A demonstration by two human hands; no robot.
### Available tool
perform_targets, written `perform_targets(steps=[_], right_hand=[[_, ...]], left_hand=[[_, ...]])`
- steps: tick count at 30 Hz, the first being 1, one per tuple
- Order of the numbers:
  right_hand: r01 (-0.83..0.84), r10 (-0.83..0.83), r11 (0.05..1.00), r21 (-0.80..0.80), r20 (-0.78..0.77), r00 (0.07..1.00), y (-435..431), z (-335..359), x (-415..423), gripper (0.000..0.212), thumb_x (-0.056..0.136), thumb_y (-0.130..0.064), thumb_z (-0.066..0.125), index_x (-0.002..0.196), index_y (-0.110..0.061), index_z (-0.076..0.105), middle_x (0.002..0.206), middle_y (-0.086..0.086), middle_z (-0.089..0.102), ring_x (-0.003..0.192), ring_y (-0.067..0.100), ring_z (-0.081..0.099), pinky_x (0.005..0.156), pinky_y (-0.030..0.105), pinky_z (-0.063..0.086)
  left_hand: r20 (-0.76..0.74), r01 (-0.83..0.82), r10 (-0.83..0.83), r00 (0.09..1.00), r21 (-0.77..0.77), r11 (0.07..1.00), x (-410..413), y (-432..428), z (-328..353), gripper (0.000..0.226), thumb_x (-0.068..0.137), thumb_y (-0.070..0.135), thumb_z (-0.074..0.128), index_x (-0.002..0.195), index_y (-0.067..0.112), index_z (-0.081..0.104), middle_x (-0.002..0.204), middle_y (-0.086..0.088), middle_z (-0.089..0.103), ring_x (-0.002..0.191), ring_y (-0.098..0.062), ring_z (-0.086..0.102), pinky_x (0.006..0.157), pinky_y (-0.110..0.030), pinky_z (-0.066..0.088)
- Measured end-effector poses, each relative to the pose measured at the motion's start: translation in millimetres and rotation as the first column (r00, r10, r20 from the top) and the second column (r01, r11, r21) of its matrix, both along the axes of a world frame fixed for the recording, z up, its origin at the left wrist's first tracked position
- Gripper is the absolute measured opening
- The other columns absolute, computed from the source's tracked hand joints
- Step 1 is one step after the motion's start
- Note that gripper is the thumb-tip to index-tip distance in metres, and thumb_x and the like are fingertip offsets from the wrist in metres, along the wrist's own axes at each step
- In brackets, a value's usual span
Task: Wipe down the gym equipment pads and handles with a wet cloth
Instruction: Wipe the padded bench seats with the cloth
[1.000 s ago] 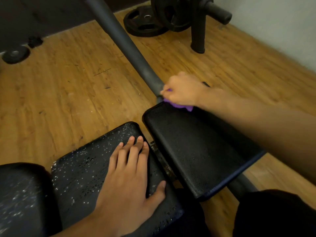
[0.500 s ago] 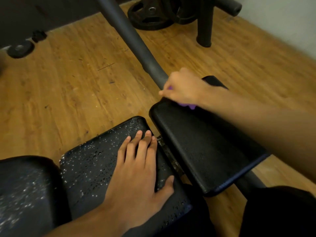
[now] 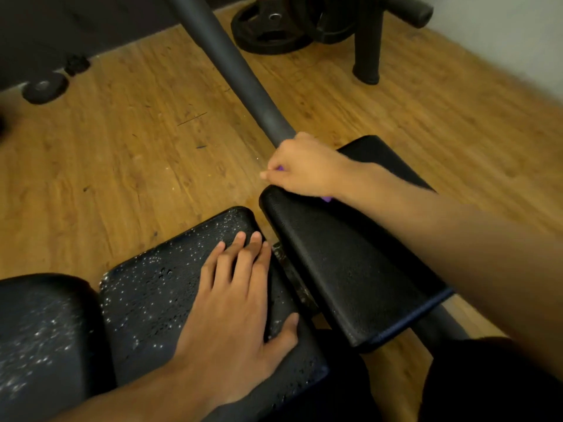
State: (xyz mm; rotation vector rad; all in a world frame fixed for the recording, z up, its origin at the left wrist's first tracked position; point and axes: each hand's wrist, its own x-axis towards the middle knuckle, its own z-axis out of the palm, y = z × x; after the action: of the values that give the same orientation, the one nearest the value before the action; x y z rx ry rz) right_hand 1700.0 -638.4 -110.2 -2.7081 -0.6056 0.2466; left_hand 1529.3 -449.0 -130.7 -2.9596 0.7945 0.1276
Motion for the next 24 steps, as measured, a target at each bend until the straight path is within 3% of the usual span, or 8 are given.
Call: perform_targets(steps=[4,6,8,10,14,16,19,24], right_hand=[[0.111,-0.113,0.991,-0.075,-0.019,0.993,-74,15,16,0.040,0.098,-0.051,0.050,0.084,-0.023,0.073,0.065,-0.002,0.068,0.061,0.008,0.065,0.078,0.034,0.057],[0.227,-0.230,0.968,-0.105,-0.024,0.973,-97,21,19,0.024,0.100,-0.035,0.058,0.088,-0.022,0.074,0.066,-0.002,0.064,0.063,0.004,0.058,0.070,0.020,0.049],[0.318,-0.319,0.941,-0.119,0.008,0.948,-92,18,16,0.022,0.100,-0.028,0.058,0.091,-0.020,0.076,0.075,0.007,0.068,0.072,0.016,0.062,0.071,0.028,0.044],[0.264,-0.255,0.955,-0.134,0.080,0.964,-55,14,10,0.030,0.096,-0.033,0.054,0.083,-0.018,0.076,0.079,0.014,0.069,0.083,0.032,0.065,0.072,0.036,0.047],[-0.018,0.025,0.994,-0.106,0.066,0.998,29,6,-12,0.040,0.086,-0.042,0.052,0.056,-0.015,0.054,0.059,0.005,0.052,0.063,0.024,0.045,0.061,0.033,0.037],[-0.083,0.086,0.994,-0.071,0.050,0.995,24,7,-10,0.041,0.089,-0.038,0.056,0.055,-0.015,0.056,0.053,0.005,0.048,0.059,0.024,0.042,0.063,0.036,0.045],[0.020,-0.018,0.996,-0.082,0.023,1.000,-32,13,8,0.040,0.097,-0.036,0.055,0.066,-0.017,0.071,0.055,0.007,0.060,0.059,0.019,0.059,0.072,0.038,0.052],[0.354,-0.355,0.930,-0.103,0.011,0.935,-103,11,25,0.038,0.100,-0.036,0.055,0.097,-0.007,0.079,0.086,0.019,0.074,0.088,0.026,0.069,0.081,0.029,0.050]], left_hand=[[0.005,0.011,-0.011,1.000,-0.013,1.000,1,0,-1,0.092,0.089,0.067,0.043,0.150,-0.002,0.046,0.155,-0.015,0.045,0.149,-0.037,0.038,0.121,-0.050,0.021],[-0.003,0.009,-0.009,1.000,-0.029,1.000,1,0,-1,0.092,0.089,0.067,0.044,0.150,-0.002,0.046,0.155,-0.014,0.044,0.150,-0.036,0.037,0.121,-0.050,0.021],[-0.012,0.004,-0.005,1.000,-0.037,0.999,1,1,-1,0.093,0.089,0.068,0.043,0.150,-0.002,0.047,0.156,-0.014,0.044,0.150,-0.037,0.037,0.120,-0.051,0.021],[-0.017,0.002,-0.002,1.000,-0.028,1.000,2,1,-2,0.093,0.089,0.068,0.043,0.150,-0.002,0.047,0.156,-0.015,0.045,0.149,-0.037,0.038,0.120,-0.052,0.021],[-0.011,0.005,-0.005,1.000,-0.014,1.000,2,-1,-1,0.093,0.088,0.067,0.045,0.148,-0.004,0.049,0.153,-0.017,0.048,0.146,-0.039,0.042,0.117,-0.053,0.024],[-0.006,0.006,-0.006,1.000,-0.008,1.000,2,-1,-1,0.094,0.086,0.067,0.045,0.147,-0.004,0.051,0.152,-0.017,0.049,0.145,-0.039,0.043,0.117,-0.053,0.025],[-0.010,0.009,-0.010,1.000,-0.016,1.000,2,0,-1,0.094,0.085,0.068,0.046,0.147,-0.004,0.052,0.153,-0.017,0.049,0.145,-0.039,0.043,0.117,-0.053,0.025],[-0.006,0.007,-0.007,1.000,-0.039,0.999,3,0,-2,0.094,0.086,0.067,0.046,0.148,-0.003,0.049,0.154,-0.015,0.047,0.147,-0.038,0.039,0.119,-0.052,0.024]])
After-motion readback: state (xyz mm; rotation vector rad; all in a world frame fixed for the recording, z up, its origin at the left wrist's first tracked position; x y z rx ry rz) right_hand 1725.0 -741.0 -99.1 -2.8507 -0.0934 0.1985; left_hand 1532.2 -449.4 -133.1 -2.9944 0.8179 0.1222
